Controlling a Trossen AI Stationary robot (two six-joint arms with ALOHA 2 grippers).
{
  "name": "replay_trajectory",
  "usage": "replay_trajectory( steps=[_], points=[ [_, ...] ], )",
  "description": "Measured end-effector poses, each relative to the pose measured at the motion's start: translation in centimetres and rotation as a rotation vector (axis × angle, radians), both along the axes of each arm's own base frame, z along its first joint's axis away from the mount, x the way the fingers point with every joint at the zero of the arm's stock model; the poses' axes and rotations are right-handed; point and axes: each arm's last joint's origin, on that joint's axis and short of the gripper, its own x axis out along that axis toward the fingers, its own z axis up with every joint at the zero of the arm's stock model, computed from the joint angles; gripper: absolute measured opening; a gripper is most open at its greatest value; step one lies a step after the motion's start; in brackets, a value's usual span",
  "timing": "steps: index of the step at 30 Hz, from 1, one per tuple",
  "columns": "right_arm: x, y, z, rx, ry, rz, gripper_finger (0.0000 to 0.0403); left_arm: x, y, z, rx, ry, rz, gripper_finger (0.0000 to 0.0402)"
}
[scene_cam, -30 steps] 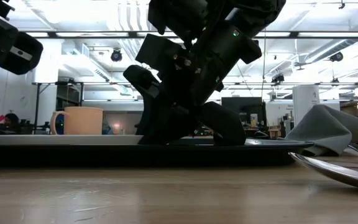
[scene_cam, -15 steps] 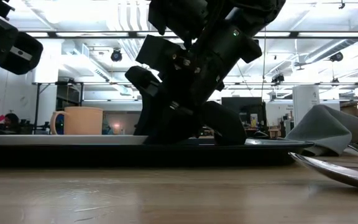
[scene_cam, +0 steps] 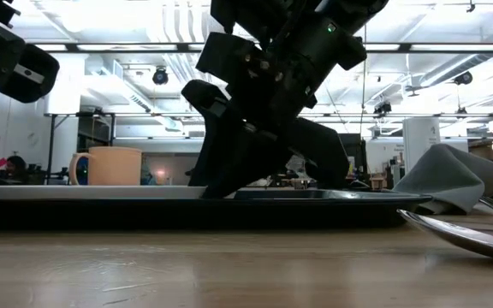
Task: Set up tray
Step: Put the black bowl on the white plate
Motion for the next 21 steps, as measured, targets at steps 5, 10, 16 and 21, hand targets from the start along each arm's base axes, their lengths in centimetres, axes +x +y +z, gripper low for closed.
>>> replay_trajectory(
  steps=[5,10,16,21],
  points=[
    [0.0,0.0,0.1,0.007,-0.002,-0.009,0.0080,0.0,0.0,0.0,0.000,0.000,0.000,0.0202],
    [0.1,0.0,0.1,0.014,-0.007,-0.013,0.0073,0.0,0.0,0.0,0.000,0.001,0.000,0.0202],
    [-0.1,-0.1,0.3,0.040,0.008,-0.060,0.0068,0.0,0.0,0.0,0.000,0.000,0.000,0.0202],
    [-0.2,-0.1,1.4,0.117,-0.004,-0.141,0.0068,0.0,0.0,0.0,0.000,0.000,-0.001,0.0202]
  ],
)
